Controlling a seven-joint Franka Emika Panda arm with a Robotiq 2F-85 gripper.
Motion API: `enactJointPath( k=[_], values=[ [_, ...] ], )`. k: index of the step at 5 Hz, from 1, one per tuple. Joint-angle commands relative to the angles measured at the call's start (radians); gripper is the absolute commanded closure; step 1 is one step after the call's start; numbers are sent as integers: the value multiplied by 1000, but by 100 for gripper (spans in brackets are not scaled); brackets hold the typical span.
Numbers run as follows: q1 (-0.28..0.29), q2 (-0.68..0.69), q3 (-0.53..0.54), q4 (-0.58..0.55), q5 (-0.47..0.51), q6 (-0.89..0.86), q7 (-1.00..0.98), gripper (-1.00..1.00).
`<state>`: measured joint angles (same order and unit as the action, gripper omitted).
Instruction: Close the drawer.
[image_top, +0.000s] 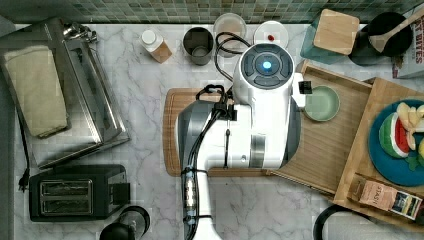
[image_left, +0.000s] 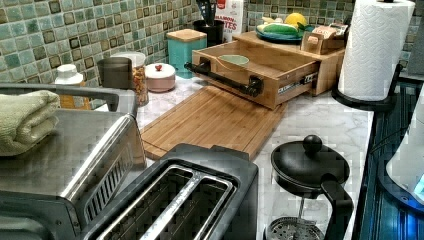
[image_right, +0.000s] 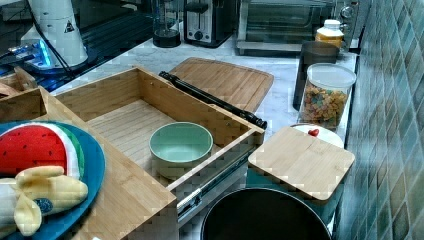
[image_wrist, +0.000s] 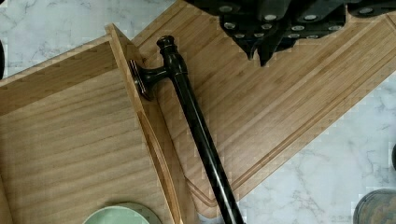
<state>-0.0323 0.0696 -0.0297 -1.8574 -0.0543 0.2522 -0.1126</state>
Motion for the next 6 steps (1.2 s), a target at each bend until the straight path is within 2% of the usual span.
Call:
enactJointPath(
  k=[1, 3, 4, 5, 6],
  values=[
    [-2, 0, -1, -2, -3, 0, 0, 100],
    [7, 30, 11, -94, -43, 176, -87, 100],
    [-34, 77, 52, -67, -33, 197, -146, 100],
    [-4, 100, 22, -65, -21, 249, -191, 100],
    [-12, 130, 20, -52, 3, 281, -269, 100]
  ],
)
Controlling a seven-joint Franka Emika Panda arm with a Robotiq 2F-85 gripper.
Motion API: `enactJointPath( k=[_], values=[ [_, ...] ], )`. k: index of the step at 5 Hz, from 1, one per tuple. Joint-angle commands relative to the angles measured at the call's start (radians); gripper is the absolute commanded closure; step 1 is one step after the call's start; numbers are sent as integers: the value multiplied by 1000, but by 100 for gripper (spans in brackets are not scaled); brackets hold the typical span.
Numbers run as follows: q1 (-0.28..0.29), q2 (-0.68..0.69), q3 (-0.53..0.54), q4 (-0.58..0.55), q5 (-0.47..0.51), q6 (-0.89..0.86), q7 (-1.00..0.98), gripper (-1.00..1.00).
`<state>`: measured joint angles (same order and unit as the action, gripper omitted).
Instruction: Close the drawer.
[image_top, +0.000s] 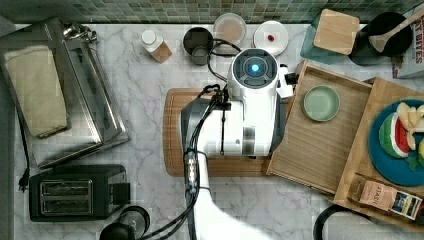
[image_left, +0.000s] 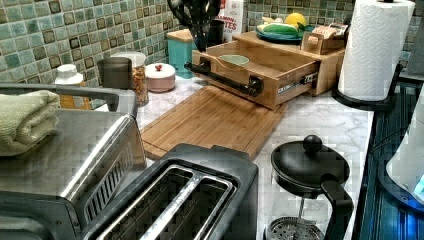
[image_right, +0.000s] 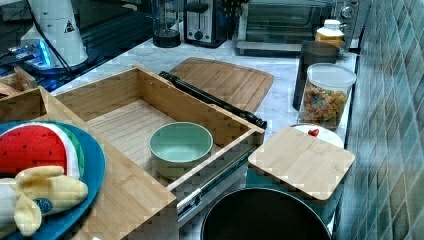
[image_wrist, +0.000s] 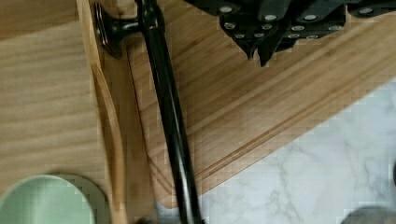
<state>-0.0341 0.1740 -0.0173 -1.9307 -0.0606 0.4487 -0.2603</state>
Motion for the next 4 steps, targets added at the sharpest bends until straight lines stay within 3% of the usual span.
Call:
enactJointPath(
  k=[1, 2, 4],
  values=[
    [6, 55, -4, 31, -51, 120, -107, 100],
    [15, 89, -17, 39, -108, 156, -96, 100],
    [-9, 141, -19, 49, -122, 224, -99, 100]
  ],
)
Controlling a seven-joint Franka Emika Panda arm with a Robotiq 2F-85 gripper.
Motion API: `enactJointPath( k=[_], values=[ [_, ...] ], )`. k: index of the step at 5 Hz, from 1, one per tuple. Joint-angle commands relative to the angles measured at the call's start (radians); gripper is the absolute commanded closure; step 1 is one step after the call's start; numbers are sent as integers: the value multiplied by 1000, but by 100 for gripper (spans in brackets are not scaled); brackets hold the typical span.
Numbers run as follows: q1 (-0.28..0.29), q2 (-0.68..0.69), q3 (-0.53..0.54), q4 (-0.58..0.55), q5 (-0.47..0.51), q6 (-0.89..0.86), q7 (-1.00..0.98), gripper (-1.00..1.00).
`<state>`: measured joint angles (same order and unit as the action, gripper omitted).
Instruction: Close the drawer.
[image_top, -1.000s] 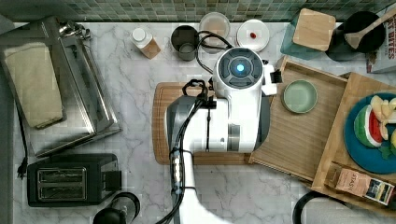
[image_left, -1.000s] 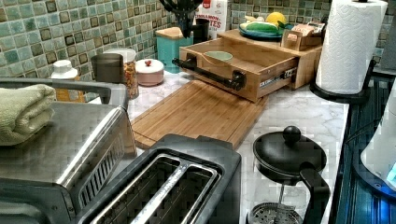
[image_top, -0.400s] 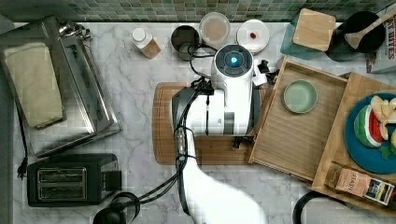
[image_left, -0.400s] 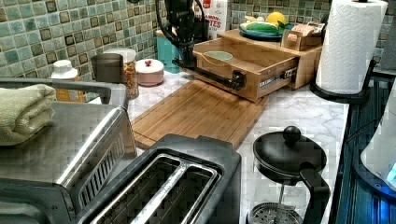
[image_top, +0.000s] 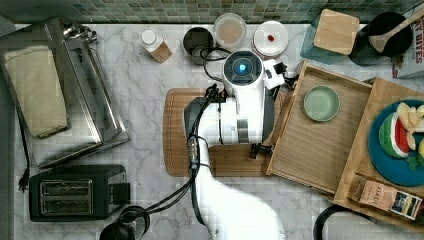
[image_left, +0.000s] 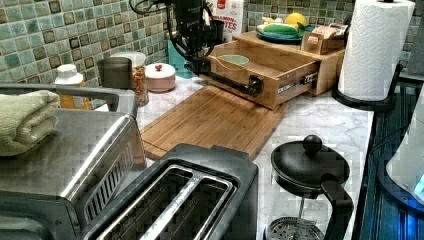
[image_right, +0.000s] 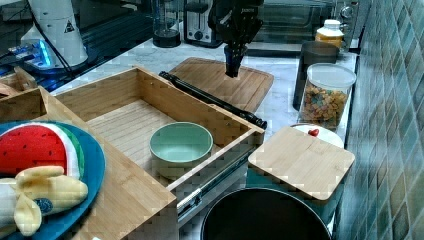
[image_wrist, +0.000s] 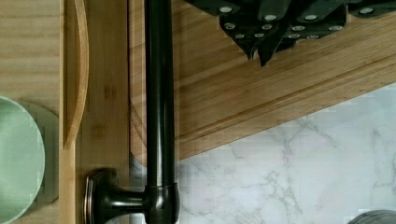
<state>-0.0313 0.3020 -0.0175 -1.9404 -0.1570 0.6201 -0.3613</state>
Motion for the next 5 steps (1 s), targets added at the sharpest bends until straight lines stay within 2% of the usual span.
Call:
enactJointPath(
  k=[1, 3, 5],
  values=[
    [-14, 58, -29, 69, -50, 102, 10, 100],
    [-4, 156, -40, 188, 0, -67, 74, 100],
    [-14, 102, -39, 109, -22, -38, 82, 100]
  ],
)
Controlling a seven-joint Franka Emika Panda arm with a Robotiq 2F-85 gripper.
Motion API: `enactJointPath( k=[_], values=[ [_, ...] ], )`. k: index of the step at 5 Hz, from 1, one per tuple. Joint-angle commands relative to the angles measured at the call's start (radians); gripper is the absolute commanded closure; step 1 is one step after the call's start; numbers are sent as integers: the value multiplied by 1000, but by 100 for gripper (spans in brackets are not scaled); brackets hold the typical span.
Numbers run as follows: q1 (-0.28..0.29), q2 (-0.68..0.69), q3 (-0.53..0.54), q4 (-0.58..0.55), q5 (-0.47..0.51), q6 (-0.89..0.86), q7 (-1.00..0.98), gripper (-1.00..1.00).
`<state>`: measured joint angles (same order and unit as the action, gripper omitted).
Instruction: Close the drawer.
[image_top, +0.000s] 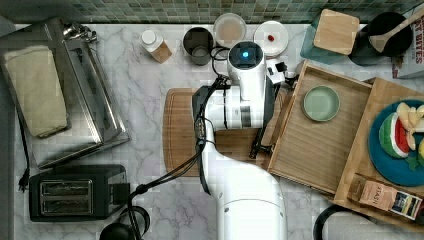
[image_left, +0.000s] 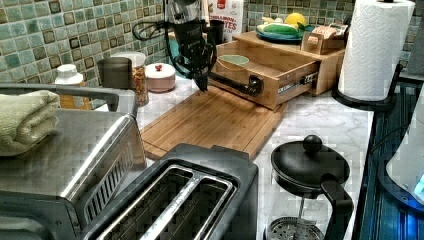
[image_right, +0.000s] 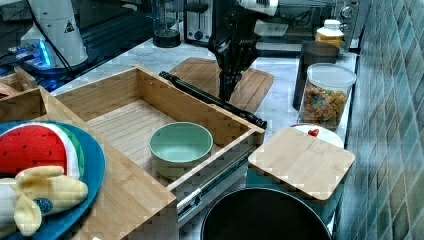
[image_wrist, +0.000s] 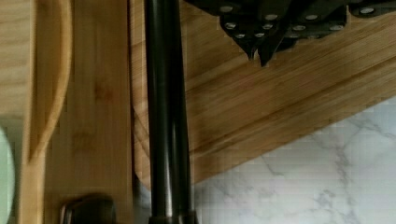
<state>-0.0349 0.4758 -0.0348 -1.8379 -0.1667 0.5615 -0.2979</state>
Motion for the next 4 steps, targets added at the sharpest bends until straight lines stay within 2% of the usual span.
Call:
enactJointPath(
  k=[1, 2, 3, 4],
  values=[
    [-22, -98, -29, -40, -30, 56, 1, 100],
    [-55, -122, -25, -78, -38, 79, -38, 100],
    [-87, -108, -39, -61, 7, 25, -107, 100],
    [-116, -157, -60, -132, -14, 69, -153, 100]
  ],
)
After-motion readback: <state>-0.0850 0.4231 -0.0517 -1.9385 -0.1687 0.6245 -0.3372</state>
